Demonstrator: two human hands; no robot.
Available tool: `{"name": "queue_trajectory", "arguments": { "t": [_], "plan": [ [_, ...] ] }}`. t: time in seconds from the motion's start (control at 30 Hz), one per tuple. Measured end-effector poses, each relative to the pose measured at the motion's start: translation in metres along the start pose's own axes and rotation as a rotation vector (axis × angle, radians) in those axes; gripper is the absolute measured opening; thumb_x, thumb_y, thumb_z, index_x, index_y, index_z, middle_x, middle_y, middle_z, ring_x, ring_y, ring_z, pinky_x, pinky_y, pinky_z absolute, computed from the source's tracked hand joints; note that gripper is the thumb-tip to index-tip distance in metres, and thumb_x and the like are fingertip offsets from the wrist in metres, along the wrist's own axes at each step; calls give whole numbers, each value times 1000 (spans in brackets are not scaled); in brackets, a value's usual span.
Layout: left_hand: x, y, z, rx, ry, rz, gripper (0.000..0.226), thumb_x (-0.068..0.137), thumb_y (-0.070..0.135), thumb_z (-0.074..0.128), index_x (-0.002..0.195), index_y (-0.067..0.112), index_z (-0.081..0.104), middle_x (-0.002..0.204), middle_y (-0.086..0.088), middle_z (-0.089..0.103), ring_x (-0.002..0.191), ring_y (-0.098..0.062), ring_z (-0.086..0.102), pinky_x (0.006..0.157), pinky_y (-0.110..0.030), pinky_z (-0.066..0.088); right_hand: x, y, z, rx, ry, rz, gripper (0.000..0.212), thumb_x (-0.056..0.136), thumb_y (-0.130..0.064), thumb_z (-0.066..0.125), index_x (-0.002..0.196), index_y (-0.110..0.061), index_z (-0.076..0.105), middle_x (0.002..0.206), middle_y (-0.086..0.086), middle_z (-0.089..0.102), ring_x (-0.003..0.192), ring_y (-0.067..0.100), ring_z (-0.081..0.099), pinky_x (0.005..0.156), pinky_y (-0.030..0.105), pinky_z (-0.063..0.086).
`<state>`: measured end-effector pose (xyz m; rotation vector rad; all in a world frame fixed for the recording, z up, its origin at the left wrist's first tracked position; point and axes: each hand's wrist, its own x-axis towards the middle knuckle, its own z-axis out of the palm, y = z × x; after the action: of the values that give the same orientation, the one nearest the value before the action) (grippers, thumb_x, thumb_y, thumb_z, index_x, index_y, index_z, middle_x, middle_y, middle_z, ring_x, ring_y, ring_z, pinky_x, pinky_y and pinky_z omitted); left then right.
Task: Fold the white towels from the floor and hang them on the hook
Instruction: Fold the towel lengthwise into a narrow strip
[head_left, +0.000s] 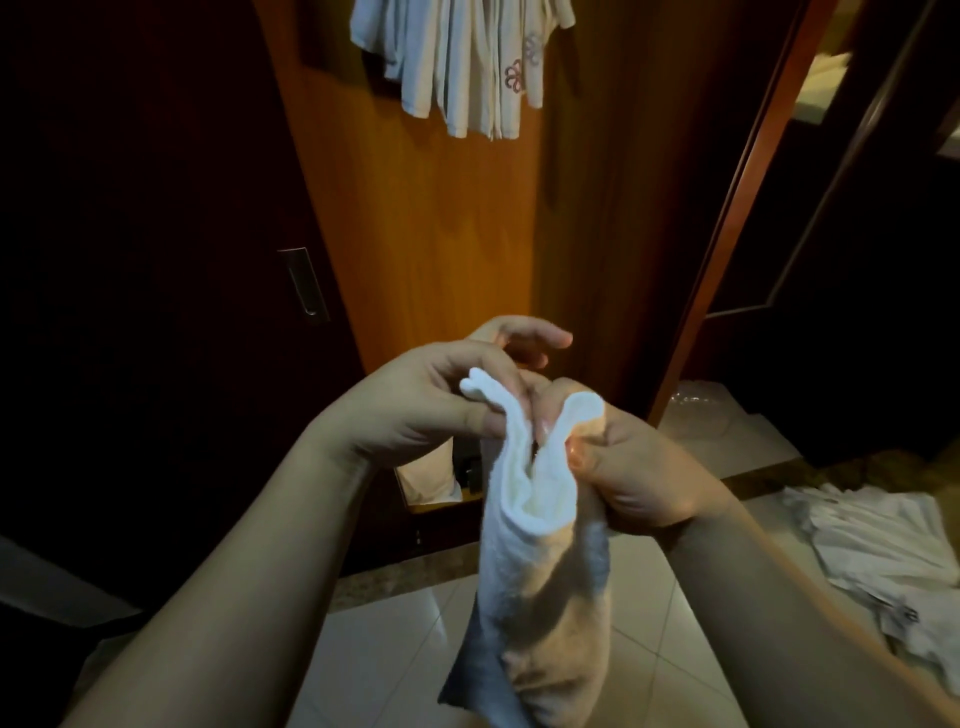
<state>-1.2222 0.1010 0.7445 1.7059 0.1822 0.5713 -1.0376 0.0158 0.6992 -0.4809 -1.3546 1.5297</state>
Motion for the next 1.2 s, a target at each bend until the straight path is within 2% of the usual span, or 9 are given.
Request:
{"name": "queue_trajectory", "arguments": {
  "t": [0.17,0.3,0.43,0.53,0.63,0.73,0.93,1.1,1.2],
  "plan": [
    [8,5,3,352,47,-143,81,61,50,82,129,62,40,151,34,25,144,7,24,106,-15,39,-7,-1,-3,-57,11,-31,12,96,-30,63,107,-34,67,120,-14,67,111,3,63,88,19,51],
    [9,7,5,376,38,-275,106,47,71,84,133,64,23,140,44,24,138,16,24,106,-13,37,-7,-8,-3,-151,66,-38,15,88,-44,72,101,-37,71,111,-17,66,105,3,62,88,19,49],
    [3,9,7,353,287,-258,80,58,64,83,128,51,47,139,23,50,128,0,52,103,-30,50,1,-19,2,-165,250,-74,38,70,-52,85,100,-29,76,103,-8,72,99,10,67,85,25,52],
    [-7,15,14,187,511,-96,51,77,67,68,118,35,64,127,6,68,118,-15,64,99,-49,53,9,-25,1,-205,390,-163,25,69,-41,88,90,-32,78,97,-7,71,91,7,67,78,22,54],
    [-18,19,21,117,471,-66,81,61,82,72,122,29,61,121,8,71,112,-14,67,86,-30,56,16,-30,0,-324,544,-201,12,77,-28,79,87,-36,78,103,4,68,93,11,68,78,25,56],
    [-14,14,34,167,469,-122,62,63,52,87,117,34,63,110,17,74,100,-5,71,75,-16,56,19,-32,1,-451,569,-231,12,79,-40,76,90,-40,78,112,13,65,102,18,67,84,28,57],
    [1,15,41,32,689,-55,27,70,29,77,97,27,78,102,1,78,98,-18,73,80,-32,56,18,-35,4,-658,594,-318,23,83,-50,68,105,-58,71,109,-2,59,98,0,59,84,14,49],
    [2,23,40,12,671,-11,23,68,26,80,89,33,81,95,-4,78,86,-21,72,74,-36,56,14,-49,-1,-628,527,-310,69,81,-36,78,134,-63,43,127,-17,63,117,0,61,92,13,48],
    [0,29,40,27,640,12,23,68,23,80,89,33,82,95,-2,79,88,-16,75,71,-25,59,13,-57,-3,-484,465,-211,37,74,-31,82,108,-41,72,110,-7,74,103,7,69,80,20,55]
  ]
}}
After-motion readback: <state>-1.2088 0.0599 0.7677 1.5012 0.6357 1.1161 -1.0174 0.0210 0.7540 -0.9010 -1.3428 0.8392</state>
